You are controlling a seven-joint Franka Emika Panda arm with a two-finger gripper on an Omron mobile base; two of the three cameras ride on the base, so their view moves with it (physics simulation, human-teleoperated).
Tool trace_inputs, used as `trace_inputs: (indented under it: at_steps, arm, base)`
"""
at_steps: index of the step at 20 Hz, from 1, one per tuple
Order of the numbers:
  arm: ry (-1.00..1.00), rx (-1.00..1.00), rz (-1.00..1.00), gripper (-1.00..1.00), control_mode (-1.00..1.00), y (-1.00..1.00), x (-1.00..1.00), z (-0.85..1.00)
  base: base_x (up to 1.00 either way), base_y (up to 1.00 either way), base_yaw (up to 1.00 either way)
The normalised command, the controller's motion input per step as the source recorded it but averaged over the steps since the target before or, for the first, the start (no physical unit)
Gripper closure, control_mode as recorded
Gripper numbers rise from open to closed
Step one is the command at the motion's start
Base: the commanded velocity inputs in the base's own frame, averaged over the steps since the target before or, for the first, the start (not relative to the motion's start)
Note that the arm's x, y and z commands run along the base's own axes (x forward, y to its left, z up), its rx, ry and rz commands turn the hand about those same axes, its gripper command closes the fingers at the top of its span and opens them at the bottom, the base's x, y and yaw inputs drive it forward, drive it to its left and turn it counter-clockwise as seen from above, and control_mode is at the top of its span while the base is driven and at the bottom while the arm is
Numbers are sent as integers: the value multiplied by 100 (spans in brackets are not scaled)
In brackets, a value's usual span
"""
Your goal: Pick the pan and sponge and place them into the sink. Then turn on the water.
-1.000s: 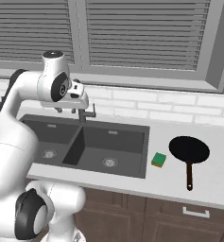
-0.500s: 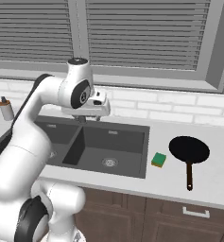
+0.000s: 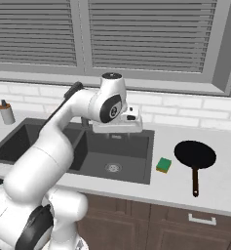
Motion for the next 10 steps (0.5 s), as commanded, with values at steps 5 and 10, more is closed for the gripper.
trace_inputs:
  at_steps: [5,10]
  arm:
    - [9,-9,0,-100,-100,-61,0,-30]
    - [8,-10,-1,-100,-100,-59,0,-37]
  base:
    - [0,0,0]
    - [0,0,0]
